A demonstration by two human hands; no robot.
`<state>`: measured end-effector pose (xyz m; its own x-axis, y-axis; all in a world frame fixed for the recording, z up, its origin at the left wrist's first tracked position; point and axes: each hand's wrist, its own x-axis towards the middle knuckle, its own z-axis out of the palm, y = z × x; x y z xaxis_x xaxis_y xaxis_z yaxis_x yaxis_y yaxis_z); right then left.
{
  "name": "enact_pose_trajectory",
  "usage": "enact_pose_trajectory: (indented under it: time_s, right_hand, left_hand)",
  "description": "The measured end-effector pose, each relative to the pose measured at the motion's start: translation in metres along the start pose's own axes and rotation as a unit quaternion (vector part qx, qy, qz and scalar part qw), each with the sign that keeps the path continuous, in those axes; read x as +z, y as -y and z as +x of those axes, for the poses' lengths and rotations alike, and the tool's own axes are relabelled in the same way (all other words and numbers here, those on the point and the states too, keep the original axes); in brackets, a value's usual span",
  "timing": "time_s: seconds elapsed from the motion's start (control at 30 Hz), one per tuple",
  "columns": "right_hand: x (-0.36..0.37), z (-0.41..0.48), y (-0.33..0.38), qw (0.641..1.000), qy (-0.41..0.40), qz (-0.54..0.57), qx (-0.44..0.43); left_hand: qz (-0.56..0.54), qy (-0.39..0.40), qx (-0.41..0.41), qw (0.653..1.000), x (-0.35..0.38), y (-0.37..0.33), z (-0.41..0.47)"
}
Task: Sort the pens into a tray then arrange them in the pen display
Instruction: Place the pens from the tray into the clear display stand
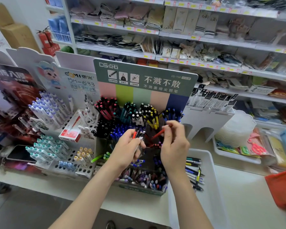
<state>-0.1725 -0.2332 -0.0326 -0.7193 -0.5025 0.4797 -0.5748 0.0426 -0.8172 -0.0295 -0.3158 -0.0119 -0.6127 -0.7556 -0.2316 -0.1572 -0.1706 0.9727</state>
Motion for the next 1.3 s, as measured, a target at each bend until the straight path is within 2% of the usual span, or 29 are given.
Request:
enact_pose_trajectory:
  time_s: [0.1, 0.17, 0.23, 0.3, 0.37, 0.47, 0.53, 0.57, 0.63, 0.7, 0.83, 0.9, 0.97, 1.13, 1.23, 1.3]
  right_hand:
    - [0.009, -0.014, -0.02, 0.983, 0.151, -0.097, -0.037]
    - [0.012, -0.02, -0.025, 0.961, 0.189, -0.178, -0.099]
    - [0.012, -0.022, -0.027, 0.95, 0.161, -0.239, -0.119]
    - [0.013, -0.022, -0.028, 0.952, 0.096, -0.279, -0.084]
    - [0.013, -0.023, -0.029, 0.95, 0.081, -0.291, -0.077]
    - [0.011, -0.027, -0.032, 0.946, 0.131, -0.278, -0.104]
    - [0.011, -0.027, -0.031, 0.955, 0.119, -0.26, -0.083]
    - [0.01, -0.026, -0.029, 0.968, 0.104, -0.223, -0.057]
    - [0.004, -0.022, -0.018, 0.994, 0.066, -0.081, 0.015]
    - [-0.003, -0.015, -0.002, 0.994, 0.056, 0.027, 0.092]
    - [-0.007, -0.009, 0.014, 0.97, 0.199, 0.062, 0.125]
    - [-0.007, -0.008, 0.014, 0.968, 0.221, 0.035, 0.11]
    - [-0.007, -0.006, 0.012, 0.976, 0.183, 0.039, 0.109]
    - [-0.009, 0.003, 0.014, 0.98, -0.008, 0.131, 0.152]
    - [-0.008, 0.0, 0.025, 0.979, -0.083, 0.135, 0.128]
    - [0.001, -0.006, 0.036, 0.978, -0.092, 0.148, 0.111]
  left_hand:
    - [-0.003, -0.006, 0.005, 1.0, 0.003, 0.0, 0.001]
    - [-0.005, -0.01, 0.011, 1.0, 0.004, 0.002, 0.002]
    - [-0.001, -0.018, 0.02, 1.0, 0.005, 0.003, 0.002]
    - [0.005, -0.026, 0.024, 0.999, 0.006, 0.004, 0.001]
    - [0.004, -0.023, 0.018, 1.0, 0.007, 0.004, 0.0]
    - [0.008, -0.007, 0.003, 1.0, 0.007, 0.006, -0.001]
    - [0.013, -0.004, -0.007, 1.0, 0.008, 0.007, -0.001]
    - [0.014, -0.002, -0.014, 1.0, 0.008, 0.007, -0.001]
    - [0.013, 0.007, -0.031, 0.999, 0.007, 0.008, -0.001]
    - [0.012, 0.021, -0.044, 0.999, 0.006, 0.007, -0.001]
    - [0.042, 0.054, -0.03, 0.997, 0.006, 0.003, -0.004]
    - [0.058, 0.062, -0.021, 0.996, 0.006, 0.003, -0.005]
    - [0.063, 0.065, -0.025, 0.996, 0.004, 0.004, -0.004]
    - [0.043, 0.03, -0.03, 0.998, -0.002, 0.007, -0.002]
    - [0.031, -0.051, -0.003, 0.998, -0.007, 0.013, 0.002]
    - [0.034, -0.138, 0.029, 0.989, -0.013, 0.017, 0.005]
